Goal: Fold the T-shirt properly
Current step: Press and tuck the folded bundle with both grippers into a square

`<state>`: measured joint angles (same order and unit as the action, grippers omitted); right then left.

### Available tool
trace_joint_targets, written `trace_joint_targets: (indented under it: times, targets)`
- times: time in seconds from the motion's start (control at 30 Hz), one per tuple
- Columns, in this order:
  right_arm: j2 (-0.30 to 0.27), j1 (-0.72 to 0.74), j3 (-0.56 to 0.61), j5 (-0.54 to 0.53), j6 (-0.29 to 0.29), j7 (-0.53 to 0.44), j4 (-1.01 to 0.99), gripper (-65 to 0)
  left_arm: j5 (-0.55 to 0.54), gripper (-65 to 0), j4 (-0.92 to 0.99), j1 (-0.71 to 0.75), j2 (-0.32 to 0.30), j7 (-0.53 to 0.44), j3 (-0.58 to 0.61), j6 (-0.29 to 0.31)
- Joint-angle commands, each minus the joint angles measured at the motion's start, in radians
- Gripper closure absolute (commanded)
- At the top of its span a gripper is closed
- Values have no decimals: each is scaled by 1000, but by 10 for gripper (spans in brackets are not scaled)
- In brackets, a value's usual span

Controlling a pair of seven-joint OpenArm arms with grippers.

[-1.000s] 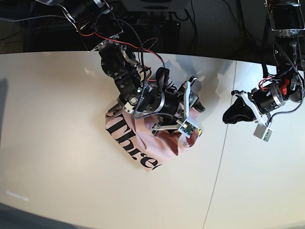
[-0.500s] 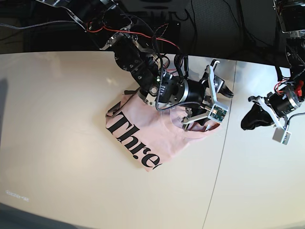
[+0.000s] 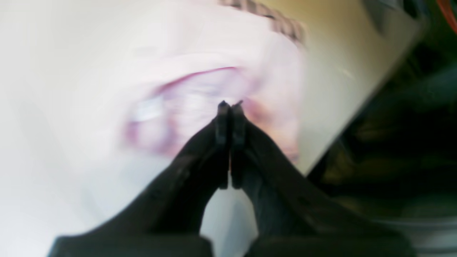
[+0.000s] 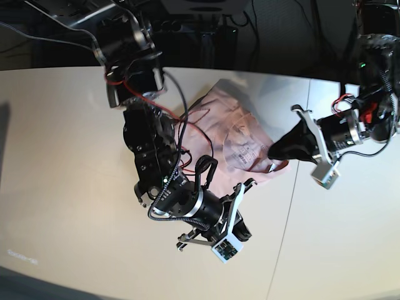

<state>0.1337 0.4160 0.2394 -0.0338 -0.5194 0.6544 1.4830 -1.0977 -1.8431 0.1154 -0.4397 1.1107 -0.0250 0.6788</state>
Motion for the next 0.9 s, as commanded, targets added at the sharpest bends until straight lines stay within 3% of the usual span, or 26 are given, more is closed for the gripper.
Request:
trace_joint_targets:
  times: [0.0,0.2,0.43,0.57,0.7,0.87]
  targets:
    - [11,49,-19,-5,-35,-45,-29,0,3,0,-21,-9,-5,-16,34,19]
    - [10,193,-59,23,-35,-83,-347,0,164,0,-20,-10,84,-87,206,19]
    - [6,321,-59,64,-30,-85,-615,0,241,0,80,-11,178,-122,315,19]
    - [-5,369,-58,60,-32,-52,-755,0,320,0,102,-11,179,-199,349,19]
    - [-21,355,-55,31,-31,30,-797,0,396,0,119,-19,175,-209,346,19]
    - [-114,314,-54,-106,-35,85,-777,0,455,0,220,-52,141,-243,346,19]
